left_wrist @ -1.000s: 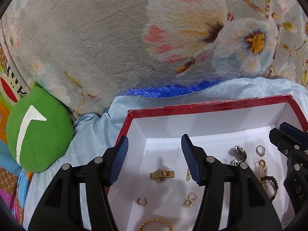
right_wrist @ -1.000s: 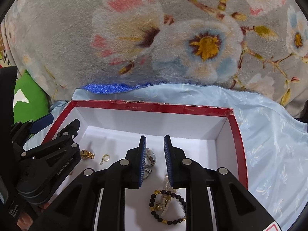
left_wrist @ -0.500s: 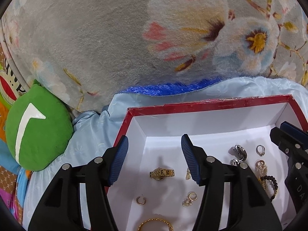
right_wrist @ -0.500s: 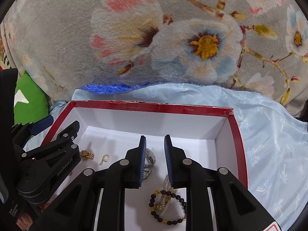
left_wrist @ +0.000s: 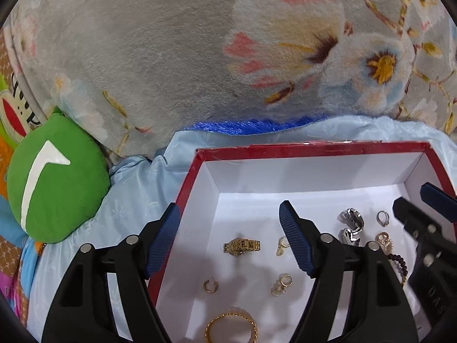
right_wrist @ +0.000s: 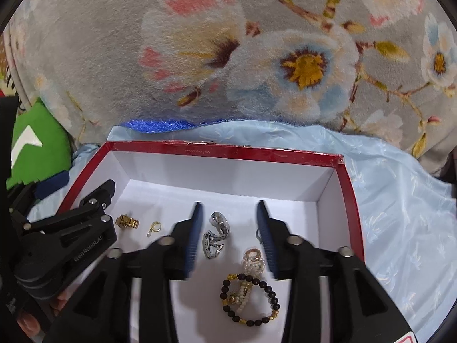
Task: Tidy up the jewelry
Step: 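Withdraw both tools up out of the red box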
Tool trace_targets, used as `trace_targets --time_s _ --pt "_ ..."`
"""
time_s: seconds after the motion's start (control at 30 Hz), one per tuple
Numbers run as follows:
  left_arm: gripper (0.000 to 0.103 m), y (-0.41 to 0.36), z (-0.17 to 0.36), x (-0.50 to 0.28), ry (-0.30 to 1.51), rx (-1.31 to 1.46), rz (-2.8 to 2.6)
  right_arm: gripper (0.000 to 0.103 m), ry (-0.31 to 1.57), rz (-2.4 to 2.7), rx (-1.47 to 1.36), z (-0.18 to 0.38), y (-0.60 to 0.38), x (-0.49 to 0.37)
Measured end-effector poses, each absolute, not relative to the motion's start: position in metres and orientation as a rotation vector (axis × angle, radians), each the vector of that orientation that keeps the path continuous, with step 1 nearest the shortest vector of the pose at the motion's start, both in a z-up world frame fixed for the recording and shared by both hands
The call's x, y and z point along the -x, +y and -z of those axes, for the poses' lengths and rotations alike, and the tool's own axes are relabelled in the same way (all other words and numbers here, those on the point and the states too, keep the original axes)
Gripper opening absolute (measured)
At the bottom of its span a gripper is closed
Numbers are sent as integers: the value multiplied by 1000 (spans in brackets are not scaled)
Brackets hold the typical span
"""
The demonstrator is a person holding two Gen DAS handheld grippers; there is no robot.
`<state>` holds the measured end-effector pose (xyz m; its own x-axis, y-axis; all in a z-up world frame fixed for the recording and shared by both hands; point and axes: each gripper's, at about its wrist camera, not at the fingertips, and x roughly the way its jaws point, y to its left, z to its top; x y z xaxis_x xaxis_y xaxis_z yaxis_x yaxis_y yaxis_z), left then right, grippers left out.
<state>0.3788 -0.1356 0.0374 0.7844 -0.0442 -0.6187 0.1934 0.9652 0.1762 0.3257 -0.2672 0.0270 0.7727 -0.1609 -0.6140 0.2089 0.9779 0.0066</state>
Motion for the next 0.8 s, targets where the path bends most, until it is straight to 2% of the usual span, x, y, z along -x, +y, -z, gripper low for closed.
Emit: trace_targets --time_s 0.07,0.2,0.57,0.7,0.8 --pt "71 -128 -40 -374 670 -201 121 55 625 220 -18 -33 -260 -316" --pt "71 -117 -38 -349 686 -224 124 59 603 253 20 -48 -254 -284" --pt "75 -85 -19 -280 759 -121 167 60 633 297 -139 -18 -259 -210" --pt "84 -89 -14 -263 721 -154 147 60 625 318 -141 -7 -254 -201" --pt "85 -92 -6 -256 704 -179 133 60 640 314 -157 4 -255 -199"
